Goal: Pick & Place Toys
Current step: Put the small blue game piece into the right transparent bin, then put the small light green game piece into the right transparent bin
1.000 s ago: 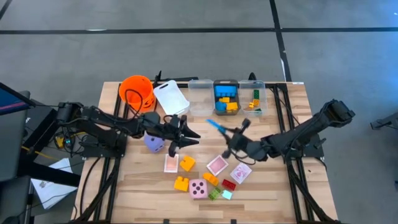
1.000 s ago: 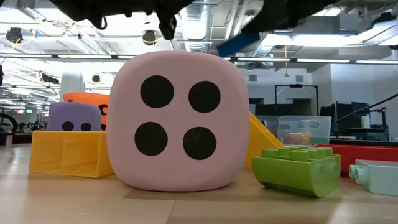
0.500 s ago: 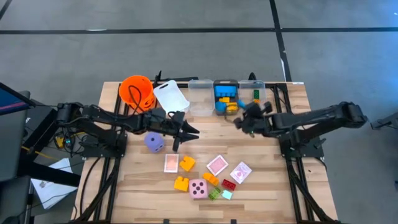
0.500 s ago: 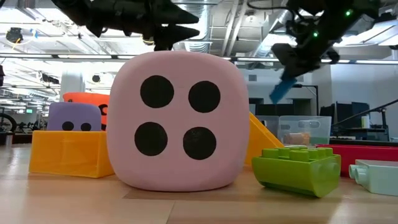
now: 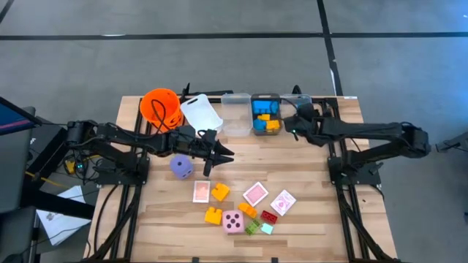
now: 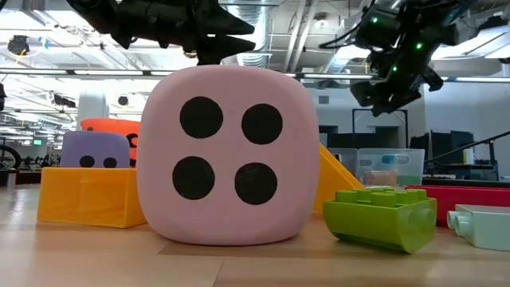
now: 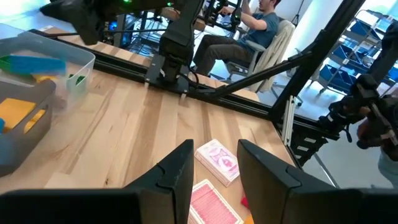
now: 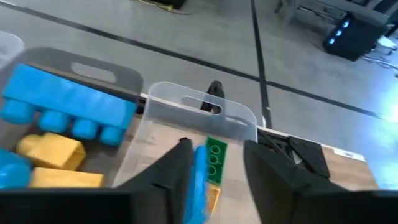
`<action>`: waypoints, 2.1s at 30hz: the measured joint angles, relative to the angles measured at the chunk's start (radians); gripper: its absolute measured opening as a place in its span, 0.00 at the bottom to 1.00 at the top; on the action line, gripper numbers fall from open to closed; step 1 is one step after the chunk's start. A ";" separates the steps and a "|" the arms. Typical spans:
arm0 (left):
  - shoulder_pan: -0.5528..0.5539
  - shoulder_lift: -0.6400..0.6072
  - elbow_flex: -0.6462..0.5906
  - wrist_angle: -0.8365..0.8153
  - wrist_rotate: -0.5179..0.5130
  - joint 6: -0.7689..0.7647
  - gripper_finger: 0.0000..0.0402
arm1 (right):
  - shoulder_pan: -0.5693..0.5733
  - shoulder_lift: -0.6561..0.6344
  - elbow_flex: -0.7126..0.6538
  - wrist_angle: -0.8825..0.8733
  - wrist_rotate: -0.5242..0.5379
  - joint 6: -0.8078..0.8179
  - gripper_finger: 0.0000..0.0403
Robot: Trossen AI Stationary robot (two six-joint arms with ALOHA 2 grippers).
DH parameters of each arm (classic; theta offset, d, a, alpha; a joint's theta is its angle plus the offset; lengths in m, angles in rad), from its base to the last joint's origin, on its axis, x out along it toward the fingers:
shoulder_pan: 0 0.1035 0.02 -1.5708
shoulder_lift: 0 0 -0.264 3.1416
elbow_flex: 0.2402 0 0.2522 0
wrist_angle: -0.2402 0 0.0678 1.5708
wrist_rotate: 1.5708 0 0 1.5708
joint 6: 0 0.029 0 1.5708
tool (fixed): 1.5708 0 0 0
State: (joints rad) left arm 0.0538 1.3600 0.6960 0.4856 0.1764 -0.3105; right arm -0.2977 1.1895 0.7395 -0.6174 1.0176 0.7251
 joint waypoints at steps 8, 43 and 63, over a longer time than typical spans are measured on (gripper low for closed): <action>0.000 0.000 0.000 0.000 0.000 0.000 0.29 | 0.047 0.017 0.000 0.049 0.000 -0.071 0.67; -0.319 0.001 0.000 -0.057 -0.225 0.255 0.33 | 1.032 0.581 0.000 1.144 -0.371 -0.217 0.72; -0.333 0.001 0.000 -0.053 -0.229 0.232 0.49 | 0.992 0.631 0.112 0.990 -0.656 -0.732 0.72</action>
State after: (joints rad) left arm -0.2790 1.3609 0.6956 0.4328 -0.0528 -0.0789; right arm 0.6946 1.8206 0.8510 0.3728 0.3614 -0.0073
